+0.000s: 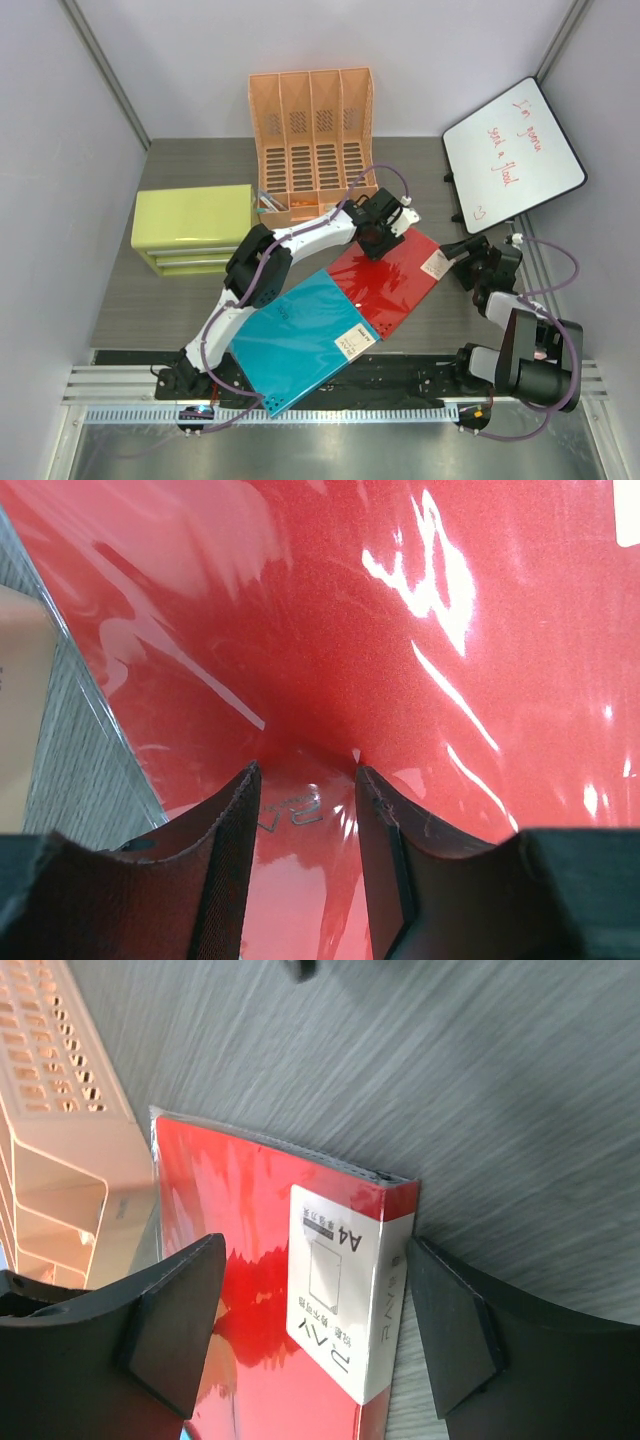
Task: Organize the desk
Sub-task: Pick up the folder from the corner of the board.
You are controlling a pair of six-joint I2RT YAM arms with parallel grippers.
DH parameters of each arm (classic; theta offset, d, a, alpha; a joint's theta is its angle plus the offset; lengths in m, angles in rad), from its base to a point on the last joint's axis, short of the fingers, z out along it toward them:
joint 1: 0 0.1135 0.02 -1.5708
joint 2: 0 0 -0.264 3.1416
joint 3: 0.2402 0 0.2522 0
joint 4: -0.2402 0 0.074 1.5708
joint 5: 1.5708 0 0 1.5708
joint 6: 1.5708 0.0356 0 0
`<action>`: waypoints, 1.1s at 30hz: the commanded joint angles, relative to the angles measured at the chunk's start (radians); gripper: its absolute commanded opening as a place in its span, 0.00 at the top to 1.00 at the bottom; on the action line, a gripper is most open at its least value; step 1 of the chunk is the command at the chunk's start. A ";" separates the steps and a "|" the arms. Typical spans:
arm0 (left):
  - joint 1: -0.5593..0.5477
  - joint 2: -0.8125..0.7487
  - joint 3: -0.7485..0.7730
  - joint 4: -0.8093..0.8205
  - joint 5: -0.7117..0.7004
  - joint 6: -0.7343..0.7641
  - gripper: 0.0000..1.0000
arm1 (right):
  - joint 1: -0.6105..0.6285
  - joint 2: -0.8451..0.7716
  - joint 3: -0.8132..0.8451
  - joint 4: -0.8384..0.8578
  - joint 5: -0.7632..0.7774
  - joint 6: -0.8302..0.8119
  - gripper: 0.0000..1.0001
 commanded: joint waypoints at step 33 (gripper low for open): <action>-0.008 -0.005 -0.064 -0.029 0.047 0.031 0.59 | 0.430 0.276 -0.184 1.002 -0.186 0.454 0.58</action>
